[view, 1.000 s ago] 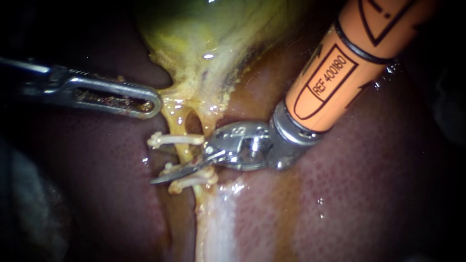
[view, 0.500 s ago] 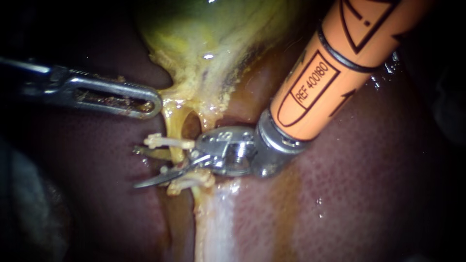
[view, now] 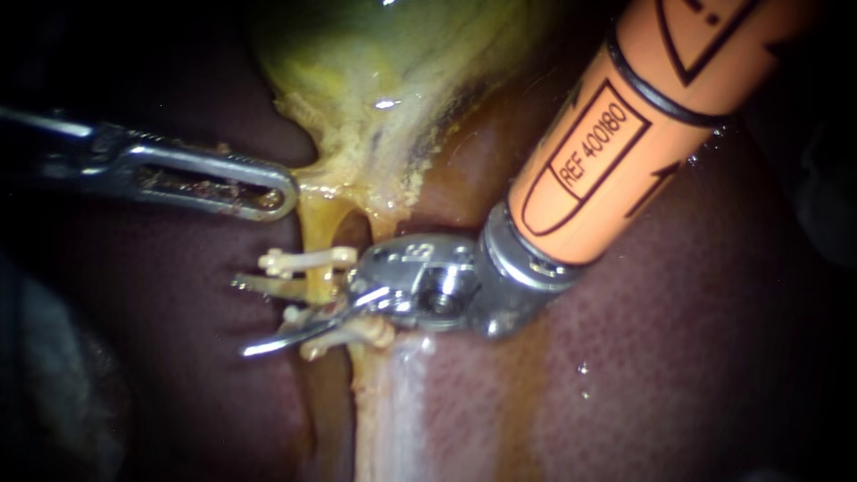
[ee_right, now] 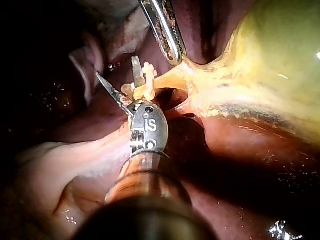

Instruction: Go to the cutting position left tube

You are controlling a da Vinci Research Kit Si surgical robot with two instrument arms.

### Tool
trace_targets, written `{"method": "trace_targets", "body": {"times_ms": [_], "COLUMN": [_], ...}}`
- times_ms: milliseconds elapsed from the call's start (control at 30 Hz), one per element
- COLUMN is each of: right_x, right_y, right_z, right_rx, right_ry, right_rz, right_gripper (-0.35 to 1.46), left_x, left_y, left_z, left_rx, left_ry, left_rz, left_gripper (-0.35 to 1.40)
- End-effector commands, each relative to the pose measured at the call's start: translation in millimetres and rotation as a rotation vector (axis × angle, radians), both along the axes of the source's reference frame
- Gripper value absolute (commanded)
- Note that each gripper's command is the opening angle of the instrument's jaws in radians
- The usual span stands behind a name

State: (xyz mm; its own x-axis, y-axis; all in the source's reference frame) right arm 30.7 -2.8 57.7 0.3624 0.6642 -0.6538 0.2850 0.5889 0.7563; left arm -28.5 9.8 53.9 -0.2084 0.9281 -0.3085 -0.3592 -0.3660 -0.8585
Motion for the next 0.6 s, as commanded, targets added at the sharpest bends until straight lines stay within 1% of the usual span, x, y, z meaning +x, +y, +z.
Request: {"method": "trace_targets", "body": {"times_ms": [33, 200, 600], "right_x": [0.0, 0.0, 0.0], "right_y": [0.1, 0.5, 0.5], "right_z": [-0.2, -0.5, -0.5], "right_rx": [0.002, 0.007, 0.007], "right_ry": [0.002, 0.007, 0.007], "right_rz": [0.003, 0.007, 0.007], "right_gripper": [1.23, 1.21, 1.21], "left_x": [0.0, 0.0, 0.0], "left_y": [0.0, 0.0, 0.0], "left_z": [0.0, 0.0, 0.0], "left_rx": [0.000, 0.000, 0.000], "left_ry": [0.000, 0.000, 0.000], "left_rz": [0.000, 0.000, 0.000], "left_gripper": [-0.35, -0.35, -0.35]}}
